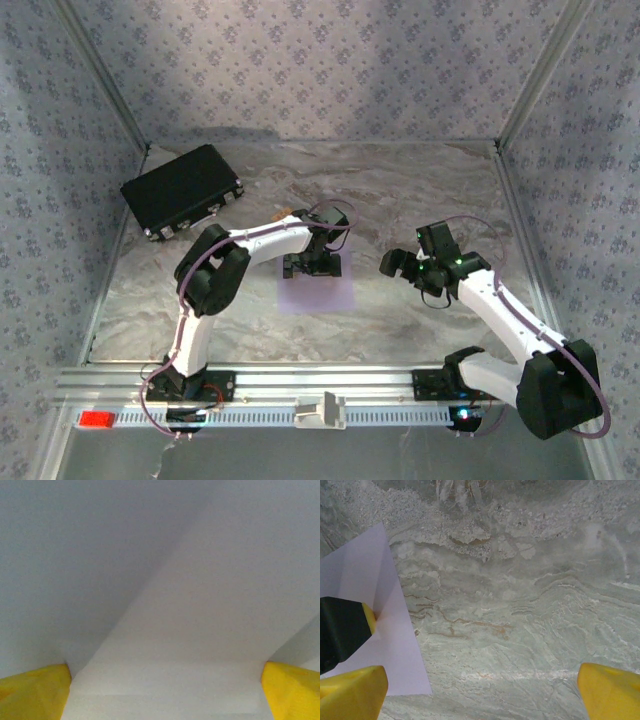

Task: Fold a paper plane with a square sheet of paper (pick it up from the middle)
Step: First fold the square sheet of paper in half at the center of the table.

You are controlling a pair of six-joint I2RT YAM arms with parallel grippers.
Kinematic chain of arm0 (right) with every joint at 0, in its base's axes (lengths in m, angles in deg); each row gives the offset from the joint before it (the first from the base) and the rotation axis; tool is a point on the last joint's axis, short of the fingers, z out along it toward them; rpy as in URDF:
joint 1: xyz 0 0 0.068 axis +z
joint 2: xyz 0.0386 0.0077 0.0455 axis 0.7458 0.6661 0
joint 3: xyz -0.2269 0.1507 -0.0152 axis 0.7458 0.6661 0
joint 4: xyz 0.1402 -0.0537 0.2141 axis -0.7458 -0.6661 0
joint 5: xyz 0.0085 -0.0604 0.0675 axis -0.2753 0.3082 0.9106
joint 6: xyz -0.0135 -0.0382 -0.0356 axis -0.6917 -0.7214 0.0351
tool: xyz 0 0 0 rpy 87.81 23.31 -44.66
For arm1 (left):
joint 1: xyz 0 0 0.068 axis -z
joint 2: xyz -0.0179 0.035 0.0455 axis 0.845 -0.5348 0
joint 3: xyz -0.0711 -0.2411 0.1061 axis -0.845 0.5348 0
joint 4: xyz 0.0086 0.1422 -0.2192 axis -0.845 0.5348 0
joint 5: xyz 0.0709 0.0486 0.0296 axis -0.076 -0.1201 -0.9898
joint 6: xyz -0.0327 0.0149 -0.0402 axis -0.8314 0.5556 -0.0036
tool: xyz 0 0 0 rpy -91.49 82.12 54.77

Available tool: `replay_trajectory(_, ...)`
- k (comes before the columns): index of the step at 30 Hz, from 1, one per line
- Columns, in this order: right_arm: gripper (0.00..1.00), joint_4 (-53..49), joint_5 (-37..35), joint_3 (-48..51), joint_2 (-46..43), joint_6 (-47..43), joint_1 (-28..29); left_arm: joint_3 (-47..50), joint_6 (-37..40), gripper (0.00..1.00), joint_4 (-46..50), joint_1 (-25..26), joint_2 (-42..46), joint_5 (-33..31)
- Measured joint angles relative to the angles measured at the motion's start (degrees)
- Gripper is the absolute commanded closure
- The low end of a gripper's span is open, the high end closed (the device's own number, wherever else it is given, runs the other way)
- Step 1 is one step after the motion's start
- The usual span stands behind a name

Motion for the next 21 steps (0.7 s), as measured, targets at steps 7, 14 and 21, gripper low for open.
replay_trajectory(7,0.01,0.0,-0.02,0.07,0.0,0.02,-0.11,0.28,0.02,0.05,-0.39,0.0,0.0,-0.07)
replay_trajectory(14,0.01,-0.02,-0.02,0.07,0.0,0.0,-0.2,0.24,0.02,0.06,-0.59,0.13,-0.04,-0.44)
replay_trajectory(21,0.01,-0.02,-0.04,0.07,0.0,0.02,-0.22,-0.13,0.11,0.11,-0.46,0.63,-0.24,-1.03)
